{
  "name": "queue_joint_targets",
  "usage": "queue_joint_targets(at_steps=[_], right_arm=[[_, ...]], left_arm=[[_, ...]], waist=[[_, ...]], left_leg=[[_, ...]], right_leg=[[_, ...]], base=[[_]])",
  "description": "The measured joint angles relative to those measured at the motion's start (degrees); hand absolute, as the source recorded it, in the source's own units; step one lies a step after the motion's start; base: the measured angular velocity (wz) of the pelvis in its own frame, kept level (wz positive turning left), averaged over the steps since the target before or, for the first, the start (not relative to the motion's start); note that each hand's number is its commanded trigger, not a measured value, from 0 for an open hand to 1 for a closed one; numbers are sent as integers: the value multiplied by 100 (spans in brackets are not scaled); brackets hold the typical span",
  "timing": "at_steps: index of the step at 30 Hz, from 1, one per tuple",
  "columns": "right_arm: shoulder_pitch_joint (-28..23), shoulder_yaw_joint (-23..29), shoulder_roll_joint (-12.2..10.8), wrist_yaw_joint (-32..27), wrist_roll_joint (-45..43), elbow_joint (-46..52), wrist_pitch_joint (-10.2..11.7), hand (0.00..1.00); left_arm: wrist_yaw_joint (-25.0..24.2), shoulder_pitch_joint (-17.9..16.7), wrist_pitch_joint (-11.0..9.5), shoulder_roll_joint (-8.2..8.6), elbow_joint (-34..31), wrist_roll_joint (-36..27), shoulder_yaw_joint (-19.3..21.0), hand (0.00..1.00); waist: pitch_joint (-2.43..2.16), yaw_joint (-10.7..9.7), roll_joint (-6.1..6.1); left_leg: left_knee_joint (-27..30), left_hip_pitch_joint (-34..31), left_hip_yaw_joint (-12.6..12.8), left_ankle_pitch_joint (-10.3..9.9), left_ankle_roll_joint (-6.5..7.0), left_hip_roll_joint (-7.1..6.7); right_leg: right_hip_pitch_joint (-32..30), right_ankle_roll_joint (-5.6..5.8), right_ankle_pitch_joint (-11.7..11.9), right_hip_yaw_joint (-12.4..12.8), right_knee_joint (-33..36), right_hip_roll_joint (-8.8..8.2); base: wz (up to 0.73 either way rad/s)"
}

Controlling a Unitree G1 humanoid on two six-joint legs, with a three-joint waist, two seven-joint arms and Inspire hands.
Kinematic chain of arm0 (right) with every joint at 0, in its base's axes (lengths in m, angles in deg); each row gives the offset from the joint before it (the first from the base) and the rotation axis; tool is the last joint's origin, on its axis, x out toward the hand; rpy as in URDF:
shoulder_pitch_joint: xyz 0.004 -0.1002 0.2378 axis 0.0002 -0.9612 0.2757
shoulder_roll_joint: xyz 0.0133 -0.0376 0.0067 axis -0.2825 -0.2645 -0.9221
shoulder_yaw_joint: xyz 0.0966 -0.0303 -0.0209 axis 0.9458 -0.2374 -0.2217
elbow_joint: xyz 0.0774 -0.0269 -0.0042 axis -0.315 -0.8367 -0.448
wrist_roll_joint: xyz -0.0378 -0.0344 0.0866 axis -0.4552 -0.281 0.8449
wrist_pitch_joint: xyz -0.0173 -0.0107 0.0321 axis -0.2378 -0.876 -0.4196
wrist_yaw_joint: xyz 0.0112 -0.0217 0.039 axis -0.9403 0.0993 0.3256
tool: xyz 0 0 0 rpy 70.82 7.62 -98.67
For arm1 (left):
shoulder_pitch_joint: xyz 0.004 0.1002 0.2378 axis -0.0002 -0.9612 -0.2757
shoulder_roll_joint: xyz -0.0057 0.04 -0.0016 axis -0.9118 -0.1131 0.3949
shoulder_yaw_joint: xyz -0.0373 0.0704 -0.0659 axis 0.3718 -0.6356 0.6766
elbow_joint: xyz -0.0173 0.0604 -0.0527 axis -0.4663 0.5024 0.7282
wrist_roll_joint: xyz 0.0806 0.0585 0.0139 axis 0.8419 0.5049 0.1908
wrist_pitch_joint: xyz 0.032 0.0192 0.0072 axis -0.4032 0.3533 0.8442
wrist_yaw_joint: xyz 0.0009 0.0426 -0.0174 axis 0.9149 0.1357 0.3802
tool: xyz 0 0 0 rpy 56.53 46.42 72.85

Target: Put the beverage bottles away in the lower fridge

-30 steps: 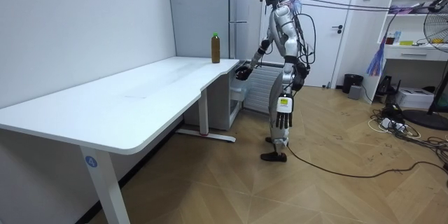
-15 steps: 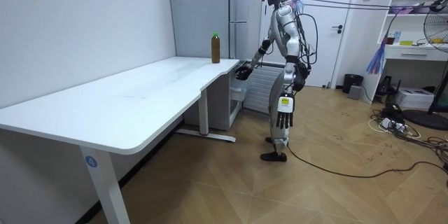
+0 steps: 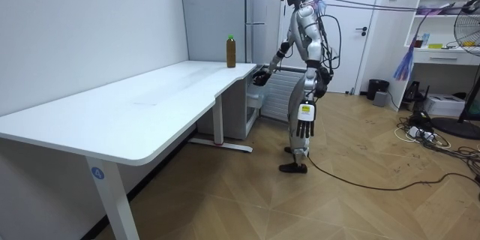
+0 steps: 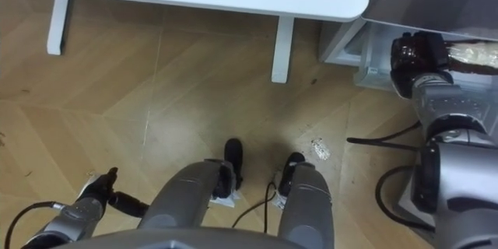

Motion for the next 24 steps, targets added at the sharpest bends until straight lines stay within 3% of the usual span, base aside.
queue_joint_targets(at_steps=[5, 24], right_arm=[[0, 0, 0, -43, 2, -65, -50, 100], [26, 0, 0, -242, 174, -57, 57, 100]], left_arm=[[94, 1, -1, -2, 7, 0, -23, 0], [99, 0, 1, -1, -1, 2, -26, 0]], waist=[[3, 5, -55], [-14, 43, -25]], left_leg=[[31, -1, 0, 0, 0, 7], [23, -22, 68, -3, -2, 95]], right_leg=[[26, 0, 0, -20, -6, 2], [41, -20, 14, -28, -75, 86]], base=[[0], [0]])
